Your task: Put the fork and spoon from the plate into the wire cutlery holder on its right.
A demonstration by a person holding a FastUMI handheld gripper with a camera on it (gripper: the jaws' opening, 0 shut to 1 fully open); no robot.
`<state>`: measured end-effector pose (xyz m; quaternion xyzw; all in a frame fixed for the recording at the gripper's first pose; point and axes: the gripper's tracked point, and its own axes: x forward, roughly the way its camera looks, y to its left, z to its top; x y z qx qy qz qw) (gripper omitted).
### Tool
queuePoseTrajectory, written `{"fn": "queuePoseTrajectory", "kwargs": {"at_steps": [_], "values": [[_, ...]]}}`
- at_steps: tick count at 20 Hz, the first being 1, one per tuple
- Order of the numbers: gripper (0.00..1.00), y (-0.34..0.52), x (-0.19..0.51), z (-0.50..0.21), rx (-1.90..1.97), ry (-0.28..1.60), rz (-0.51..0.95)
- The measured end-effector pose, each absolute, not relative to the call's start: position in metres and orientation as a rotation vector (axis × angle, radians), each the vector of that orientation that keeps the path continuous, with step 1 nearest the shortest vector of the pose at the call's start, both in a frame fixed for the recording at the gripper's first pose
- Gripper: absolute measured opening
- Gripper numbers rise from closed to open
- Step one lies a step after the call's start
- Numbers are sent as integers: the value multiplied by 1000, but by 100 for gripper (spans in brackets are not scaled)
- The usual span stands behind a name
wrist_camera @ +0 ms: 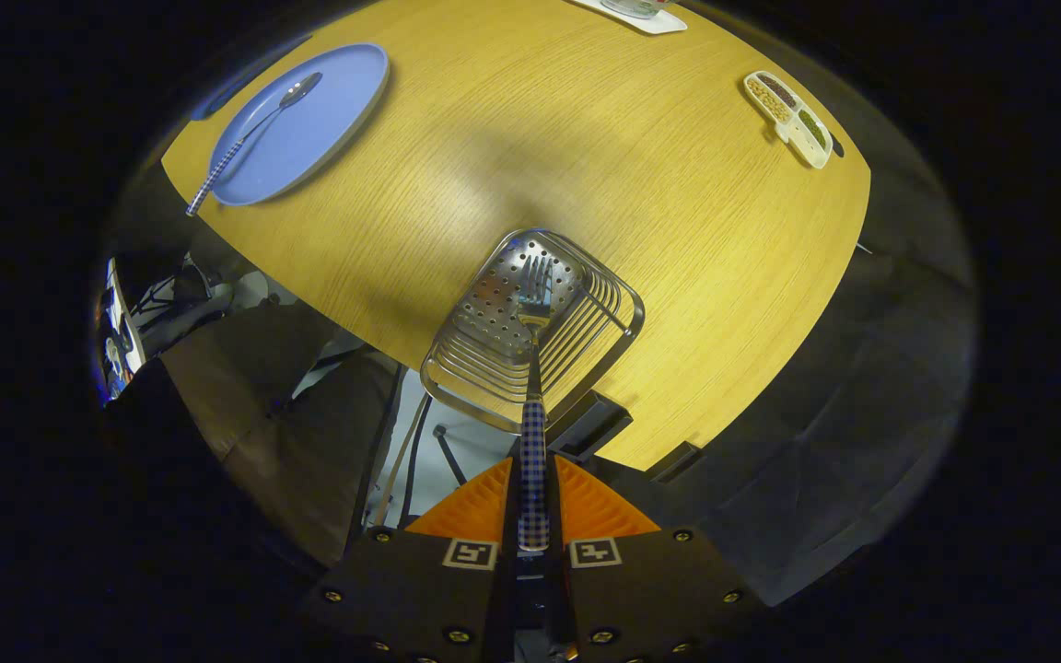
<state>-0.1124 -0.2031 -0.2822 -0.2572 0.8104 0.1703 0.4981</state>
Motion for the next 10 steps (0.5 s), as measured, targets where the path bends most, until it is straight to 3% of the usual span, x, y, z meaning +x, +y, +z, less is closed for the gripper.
{"fn": "queuePoseTrajectory", "kwargs": {"at_steps": [2, 3, 10], "values": [[18, -207, -113, -279, -615, 1941, 397], [34, -208, -112, -277, -610, 1929, 386], [36, -199, -110, -236, -538, 1783, 290]]}}
